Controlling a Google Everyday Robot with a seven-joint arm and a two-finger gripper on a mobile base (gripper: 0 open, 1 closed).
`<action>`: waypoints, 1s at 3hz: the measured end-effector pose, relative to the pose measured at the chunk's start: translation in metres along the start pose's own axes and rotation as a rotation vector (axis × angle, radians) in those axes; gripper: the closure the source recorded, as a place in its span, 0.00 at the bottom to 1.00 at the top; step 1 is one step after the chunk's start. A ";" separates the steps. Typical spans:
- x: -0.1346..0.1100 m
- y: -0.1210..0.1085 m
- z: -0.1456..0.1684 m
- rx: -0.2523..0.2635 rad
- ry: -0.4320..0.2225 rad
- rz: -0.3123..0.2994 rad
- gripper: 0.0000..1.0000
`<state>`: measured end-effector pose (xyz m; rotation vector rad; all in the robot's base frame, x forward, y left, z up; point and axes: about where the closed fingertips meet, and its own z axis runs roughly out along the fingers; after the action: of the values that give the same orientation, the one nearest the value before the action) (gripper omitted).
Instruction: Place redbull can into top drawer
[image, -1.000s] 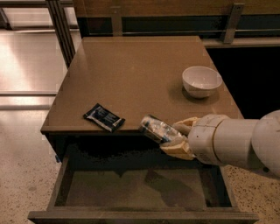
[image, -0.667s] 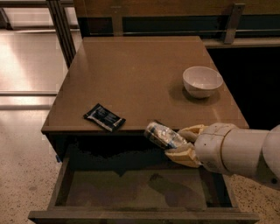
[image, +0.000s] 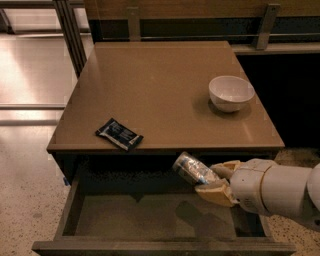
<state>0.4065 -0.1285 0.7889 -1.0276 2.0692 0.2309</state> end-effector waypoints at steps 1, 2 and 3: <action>0.022 -0.003 0.013 -0.029 0.013 0.056 1.00; 0.035 -0.009 0.031 -0.073 0.017 0.087 1.00; 0.036 -0.017 0.056 -0.146 0.026 0.079 1.00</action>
Offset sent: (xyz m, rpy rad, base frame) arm 0.0256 -0.0155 -0.0726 0.1081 0.1539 0.0028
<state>0.4388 -0.1347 0.7283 -1.0408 2.1442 0.4163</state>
